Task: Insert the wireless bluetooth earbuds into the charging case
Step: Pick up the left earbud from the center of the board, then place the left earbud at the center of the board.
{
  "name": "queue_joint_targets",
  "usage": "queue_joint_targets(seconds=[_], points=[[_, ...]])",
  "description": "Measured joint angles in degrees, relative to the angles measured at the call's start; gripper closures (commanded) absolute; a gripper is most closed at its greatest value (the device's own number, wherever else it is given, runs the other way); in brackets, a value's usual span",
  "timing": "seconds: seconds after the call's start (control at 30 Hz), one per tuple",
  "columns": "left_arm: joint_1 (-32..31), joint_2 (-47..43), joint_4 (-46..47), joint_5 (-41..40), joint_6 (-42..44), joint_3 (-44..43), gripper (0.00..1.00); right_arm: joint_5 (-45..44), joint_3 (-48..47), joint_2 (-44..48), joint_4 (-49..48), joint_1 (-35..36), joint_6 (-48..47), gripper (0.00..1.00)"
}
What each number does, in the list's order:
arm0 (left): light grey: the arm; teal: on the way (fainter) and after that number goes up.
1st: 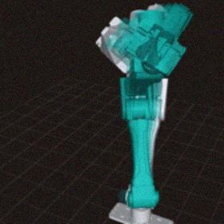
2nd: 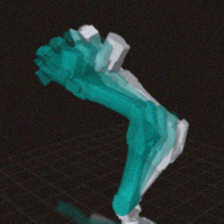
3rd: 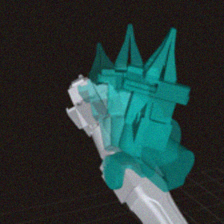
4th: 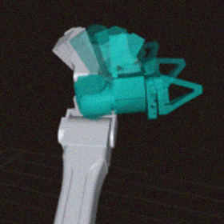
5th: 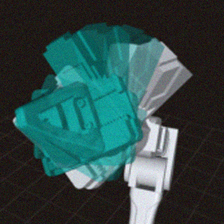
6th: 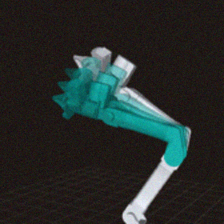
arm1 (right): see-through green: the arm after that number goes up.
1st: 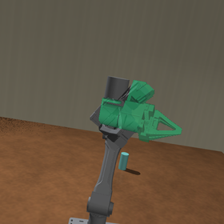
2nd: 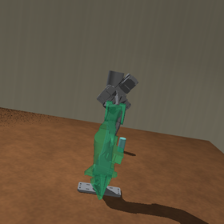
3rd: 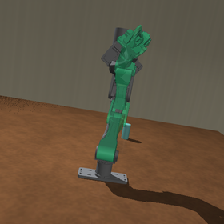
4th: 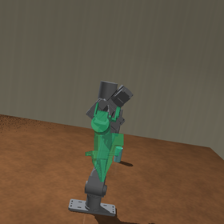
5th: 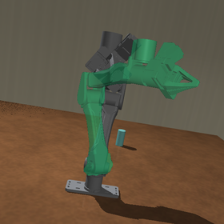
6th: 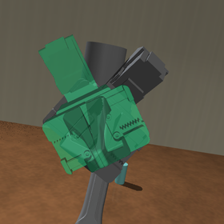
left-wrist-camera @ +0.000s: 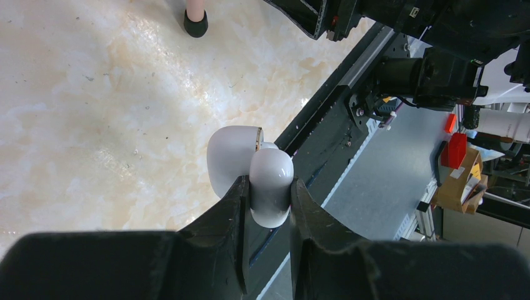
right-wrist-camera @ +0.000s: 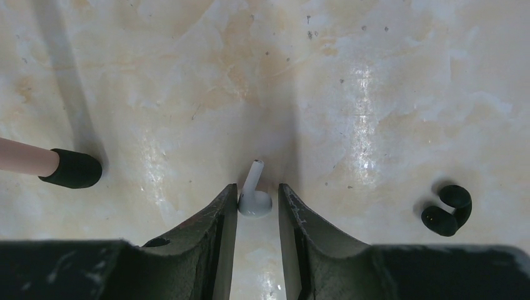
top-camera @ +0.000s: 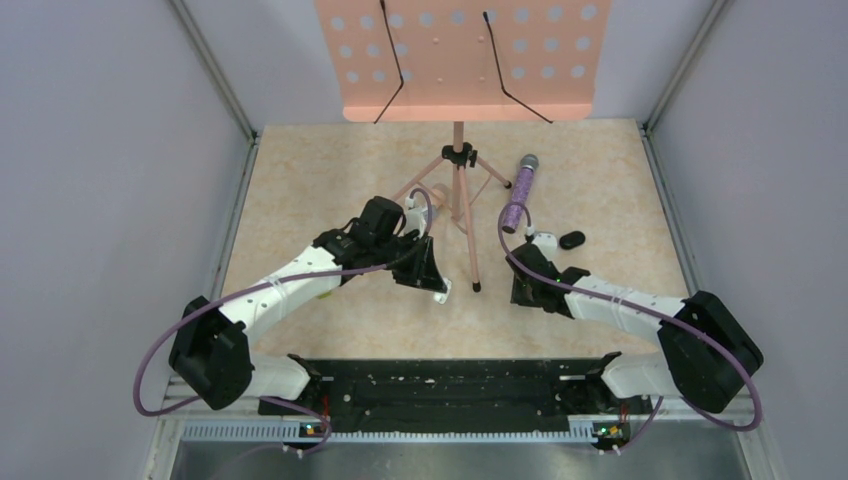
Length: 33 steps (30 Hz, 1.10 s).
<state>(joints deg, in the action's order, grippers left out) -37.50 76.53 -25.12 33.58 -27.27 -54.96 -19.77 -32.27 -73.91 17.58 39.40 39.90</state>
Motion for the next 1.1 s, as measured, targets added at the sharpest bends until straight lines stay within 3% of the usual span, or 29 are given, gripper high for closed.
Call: queue_joint_targets(seconds=[0.27,0.53,0.77,0.93,1.1], points=[[0.0,0.0,0.0,0.0,0.0,0.0,1.00,0.1,0.0,0.0,0.1,0.0,0.7,0.67],[0.0,0.0,0.0,0.0,0.0,0.0,1.00,0.1,0.0,0.0,0.2,0.0,0.9,0.90],[0.0,0.0,0.0,0.0,0.1,0.0,1.00,1.1,0.0,2.0,2.7,0.0,0.3,0.93],[0.0,2.8,0.9,0.0,1.2,-1.0,1.00,6.8,-0.9,9.7,5.5,-0.2,-4.1,0.93],[0.0,6.4,4.3,-0.1,4.0,-1.4,1.00,19.5,-5.5,16.0,8.2,-0.9,-12.7,0.94]])
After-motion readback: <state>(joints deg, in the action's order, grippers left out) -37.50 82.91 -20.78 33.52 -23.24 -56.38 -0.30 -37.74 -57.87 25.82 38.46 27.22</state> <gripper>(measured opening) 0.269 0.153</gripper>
